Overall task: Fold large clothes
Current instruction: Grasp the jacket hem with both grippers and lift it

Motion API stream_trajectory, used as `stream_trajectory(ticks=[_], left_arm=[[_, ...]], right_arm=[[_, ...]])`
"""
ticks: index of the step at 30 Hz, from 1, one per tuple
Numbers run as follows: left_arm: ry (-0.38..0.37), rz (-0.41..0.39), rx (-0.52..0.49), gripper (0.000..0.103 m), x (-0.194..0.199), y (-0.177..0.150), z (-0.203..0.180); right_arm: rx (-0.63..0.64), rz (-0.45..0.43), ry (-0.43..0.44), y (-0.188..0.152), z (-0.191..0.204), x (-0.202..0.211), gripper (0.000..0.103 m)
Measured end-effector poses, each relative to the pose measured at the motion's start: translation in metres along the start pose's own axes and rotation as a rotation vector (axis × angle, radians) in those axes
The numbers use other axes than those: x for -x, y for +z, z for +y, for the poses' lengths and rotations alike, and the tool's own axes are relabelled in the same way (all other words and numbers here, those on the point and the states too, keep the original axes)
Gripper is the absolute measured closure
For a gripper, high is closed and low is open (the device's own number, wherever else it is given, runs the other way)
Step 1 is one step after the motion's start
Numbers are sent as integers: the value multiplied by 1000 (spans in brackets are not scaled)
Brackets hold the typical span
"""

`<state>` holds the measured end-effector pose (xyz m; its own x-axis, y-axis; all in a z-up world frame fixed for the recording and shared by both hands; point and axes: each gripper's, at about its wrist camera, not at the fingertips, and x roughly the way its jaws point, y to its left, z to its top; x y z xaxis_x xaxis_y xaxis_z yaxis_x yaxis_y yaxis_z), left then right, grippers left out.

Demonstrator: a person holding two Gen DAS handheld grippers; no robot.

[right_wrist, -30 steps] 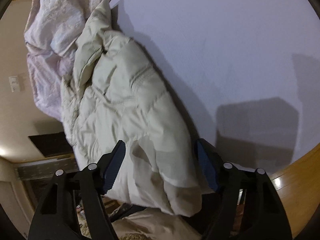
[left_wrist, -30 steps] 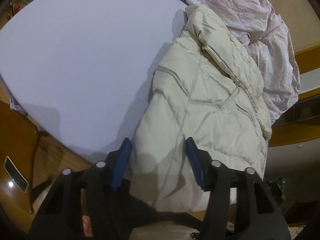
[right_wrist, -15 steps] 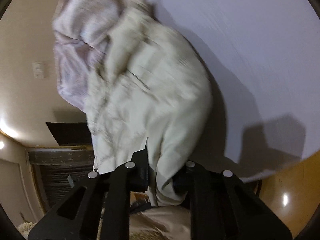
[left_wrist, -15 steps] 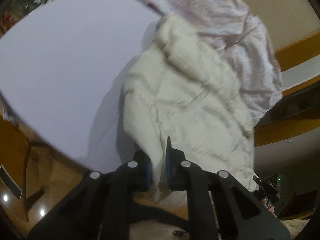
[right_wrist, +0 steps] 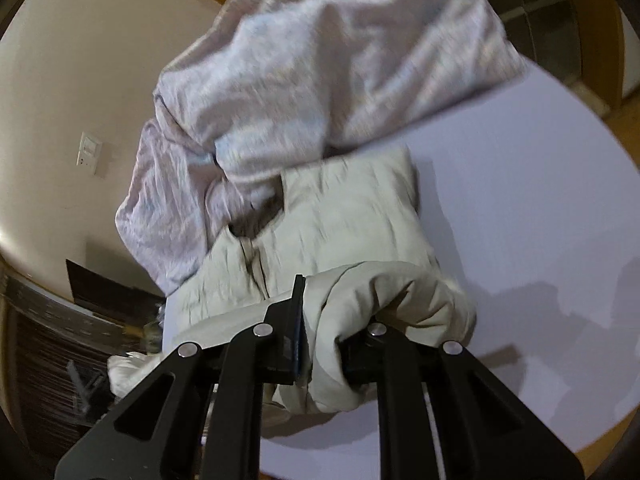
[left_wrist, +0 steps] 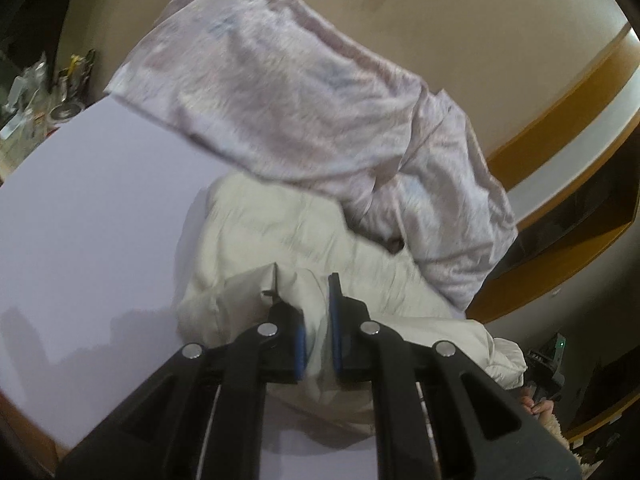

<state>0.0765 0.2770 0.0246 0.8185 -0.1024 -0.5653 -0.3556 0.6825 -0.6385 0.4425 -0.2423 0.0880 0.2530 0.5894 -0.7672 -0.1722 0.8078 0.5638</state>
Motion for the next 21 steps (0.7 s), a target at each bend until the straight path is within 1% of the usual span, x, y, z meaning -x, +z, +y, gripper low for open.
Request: stream_trajectory(ticks=[3,6,10,15,19,21], left_arm=[[-6,-16,-12,94,-14,30,-10],[11,-14,-40,94,-36,58,-19],[45,11,-62,94,-71,84,-21],[88,40,-55,94,-118,111,-11],[142,64,-34,94,-156,126,3],[165,82,-8,94,-174,130,13]], right_arm=[[45,-48,-36,31,21,-12,89],[40,-67,-66,51,24,-29,89],[8,-69,-126,77,21,-63,89],[-14,-73,-215,101,19,-104,89],[-28,-70,-275,111,17,-133,89],[-45,-57,-313,113,15,-151,89]])
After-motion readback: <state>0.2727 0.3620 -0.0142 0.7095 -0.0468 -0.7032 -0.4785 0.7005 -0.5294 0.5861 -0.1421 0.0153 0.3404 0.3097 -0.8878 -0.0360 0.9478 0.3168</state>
